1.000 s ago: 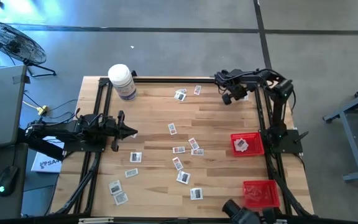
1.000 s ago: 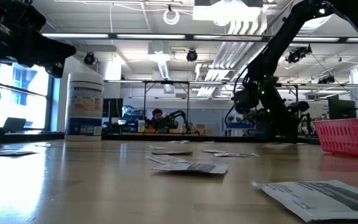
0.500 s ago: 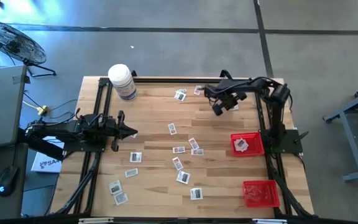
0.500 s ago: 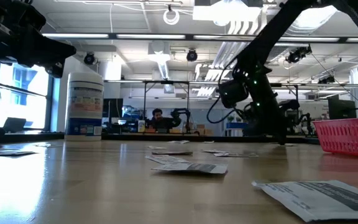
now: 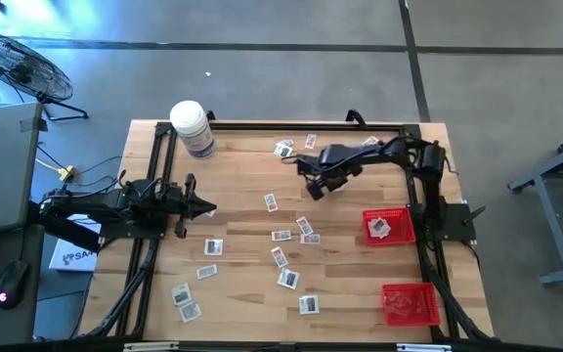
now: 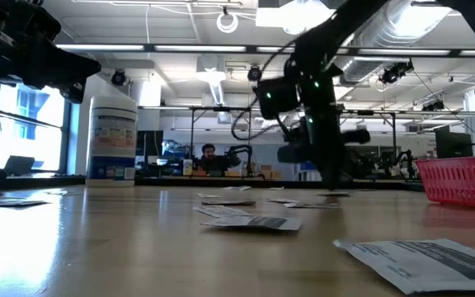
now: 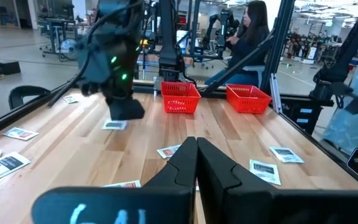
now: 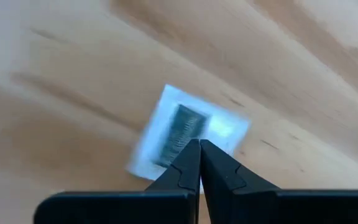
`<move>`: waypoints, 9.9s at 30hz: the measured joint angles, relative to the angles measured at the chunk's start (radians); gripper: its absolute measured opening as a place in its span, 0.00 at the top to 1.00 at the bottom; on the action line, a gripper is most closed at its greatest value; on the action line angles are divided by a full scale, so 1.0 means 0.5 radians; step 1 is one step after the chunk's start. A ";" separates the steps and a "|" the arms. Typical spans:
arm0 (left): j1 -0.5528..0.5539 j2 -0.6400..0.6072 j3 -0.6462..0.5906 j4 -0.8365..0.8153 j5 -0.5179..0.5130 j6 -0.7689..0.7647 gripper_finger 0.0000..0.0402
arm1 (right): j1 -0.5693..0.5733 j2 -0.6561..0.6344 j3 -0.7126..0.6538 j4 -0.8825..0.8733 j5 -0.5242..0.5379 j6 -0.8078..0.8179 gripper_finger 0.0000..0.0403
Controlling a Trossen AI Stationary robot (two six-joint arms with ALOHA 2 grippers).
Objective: Pick & Place First Aid Supplies
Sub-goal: Put the black towelette pack into the top red basket, then put the orange ointment pack into the bottom red basket
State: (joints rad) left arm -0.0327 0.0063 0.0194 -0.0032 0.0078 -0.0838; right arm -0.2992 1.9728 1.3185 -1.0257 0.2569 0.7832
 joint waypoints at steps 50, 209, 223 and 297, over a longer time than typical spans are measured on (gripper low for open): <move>-0.001 0.000 0.001 0.000 0.000 0.000 1.00 | 0.321 -0.437 -0.921 1.294 0.052 -0.896 0.79; 0.000 0.000 0.001 0.000 0.000 -0.001 1.00 | 0.143 -1.693 -0.930 1.028 0.660 -0.313 0.74; 0.000 0.000 0.000 0.000 0.000 0.000 1.00 | -0.366 -1.035 -1.290 1.664 0.512 0.059 0.95; 0.000 0.000 0.000 0.000 0.000 0.000 1.00 | -0.265 -0.603 -1.284 1.891 -0.129 -0.171 1.00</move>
State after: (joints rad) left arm -0.0326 0.0064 0.0195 -0.0031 0.0078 -0.0839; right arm -0.4317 1.6714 0.6767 -0.0803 0.1923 0.6977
